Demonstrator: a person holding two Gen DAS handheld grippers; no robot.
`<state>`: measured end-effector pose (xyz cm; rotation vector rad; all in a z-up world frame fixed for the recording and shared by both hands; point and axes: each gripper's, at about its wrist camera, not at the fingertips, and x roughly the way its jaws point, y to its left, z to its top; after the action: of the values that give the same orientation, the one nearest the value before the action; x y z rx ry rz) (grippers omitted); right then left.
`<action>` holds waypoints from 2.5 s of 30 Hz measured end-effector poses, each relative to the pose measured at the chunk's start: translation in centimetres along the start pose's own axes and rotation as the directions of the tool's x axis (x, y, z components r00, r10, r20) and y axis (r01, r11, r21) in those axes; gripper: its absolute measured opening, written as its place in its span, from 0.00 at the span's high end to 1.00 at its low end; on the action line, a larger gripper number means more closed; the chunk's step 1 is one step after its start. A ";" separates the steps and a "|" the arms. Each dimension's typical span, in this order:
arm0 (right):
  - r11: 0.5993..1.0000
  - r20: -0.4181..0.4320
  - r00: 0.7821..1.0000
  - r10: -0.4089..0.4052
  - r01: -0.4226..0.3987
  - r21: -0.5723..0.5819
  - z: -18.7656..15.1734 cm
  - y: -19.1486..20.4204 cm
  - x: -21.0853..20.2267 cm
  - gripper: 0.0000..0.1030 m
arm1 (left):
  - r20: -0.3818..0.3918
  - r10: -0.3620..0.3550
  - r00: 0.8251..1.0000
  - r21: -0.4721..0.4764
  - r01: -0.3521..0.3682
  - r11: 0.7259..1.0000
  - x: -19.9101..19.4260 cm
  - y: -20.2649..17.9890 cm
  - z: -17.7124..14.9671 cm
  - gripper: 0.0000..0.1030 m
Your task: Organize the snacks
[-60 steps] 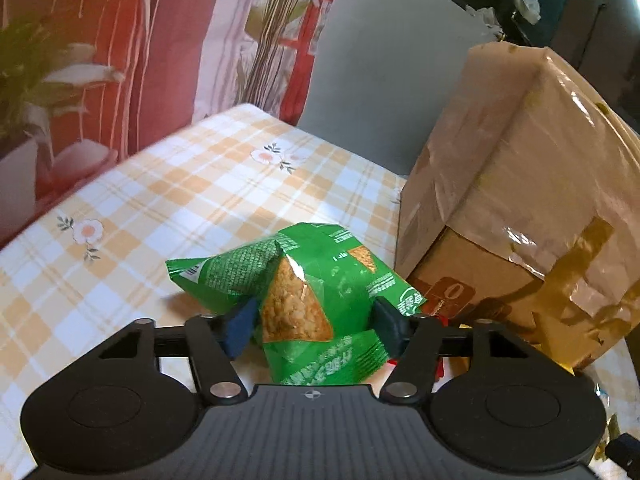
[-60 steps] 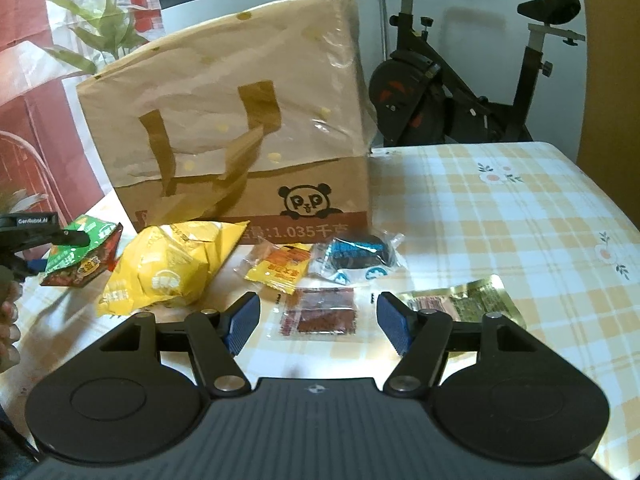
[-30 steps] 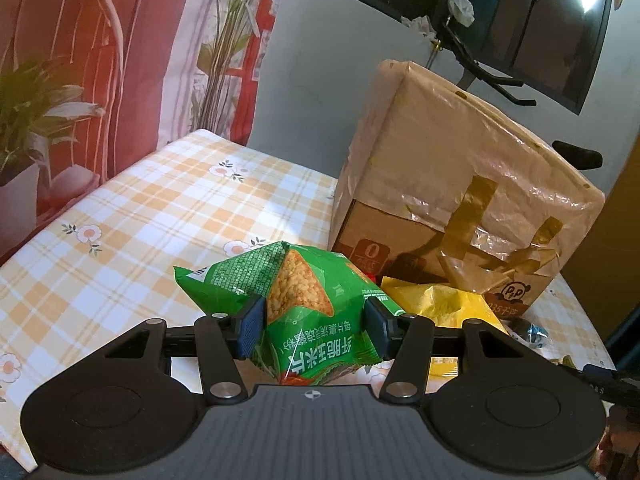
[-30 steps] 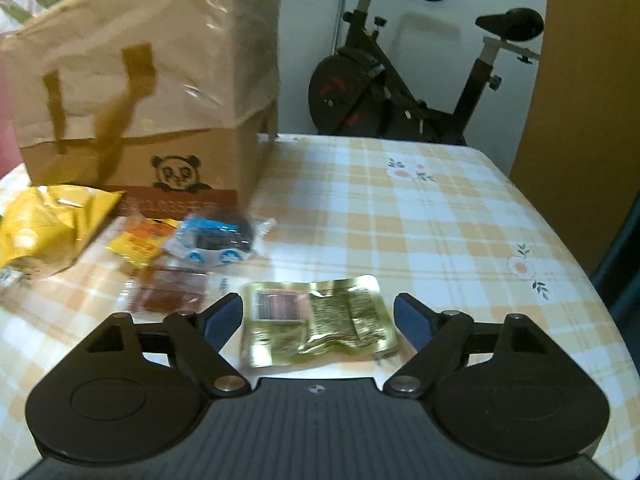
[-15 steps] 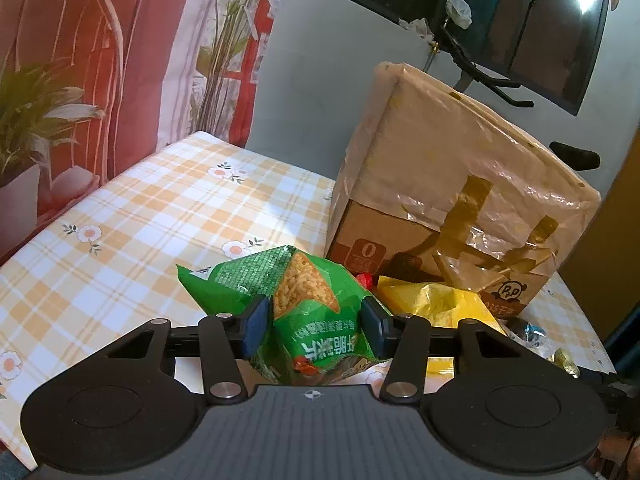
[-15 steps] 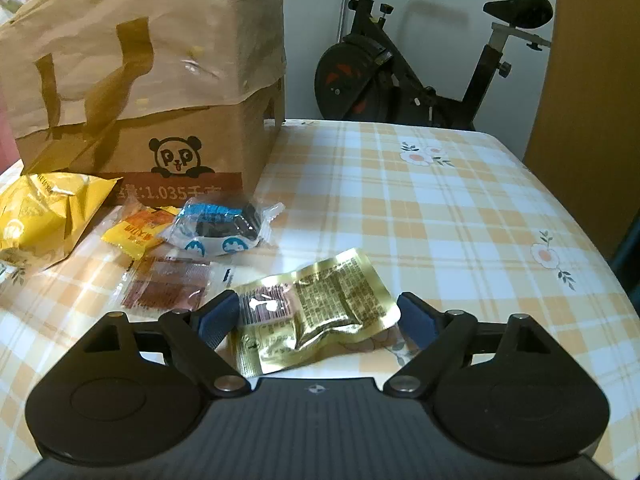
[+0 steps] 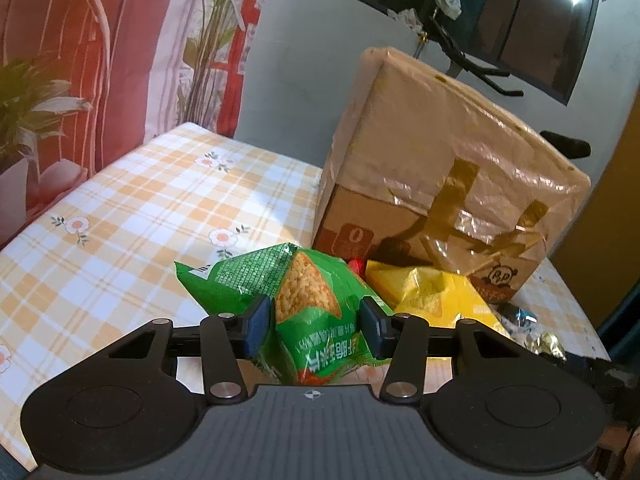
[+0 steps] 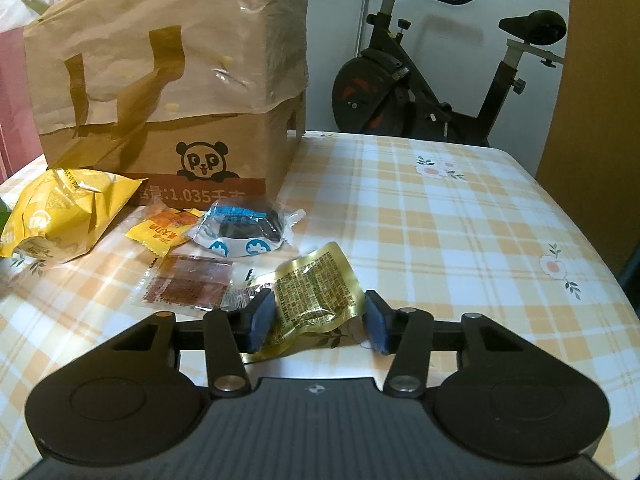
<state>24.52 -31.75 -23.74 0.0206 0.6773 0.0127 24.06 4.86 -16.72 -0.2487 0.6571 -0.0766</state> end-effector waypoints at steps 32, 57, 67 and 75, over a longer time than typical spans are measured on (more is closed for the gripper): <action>1.000 0.000 1.000 0.003 -0.003 0.000 0.0 0.0 0.1 0.49 | -0.183 0.155 0.971 -0.131 -0.180 0.975 0.4 4.9 0.5 0.26; 1.000 -0.001 1.000 0.004 -0.004 0.002 0.1 0.0 0.1 0.49 | -0.132 0.270 0.954 0.069 -0.263 0.962 5.7 1.3 2.3 0.15; 1.000 -0.008 1.000 0.012 -0.012 -0.012 0.2 0.2 0.3 0.44 | 0.003 0.180 0.984 0.044 -0.180 0.983 1.3 1.2 1.4 0.26; 0.999 -0.033 0.999 -0.002 0.001 -0.032 0.8 0.7 1.1 0.38 | 0.026 0.119 0.993 0.014 -0.120 0.993 0.1 0.3 1.2 0.26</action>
<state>25.88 -31.06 -23.75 -0.0108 0.7099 0.0224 24.91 5.39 -15.92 -0.1946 0.6451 0.0360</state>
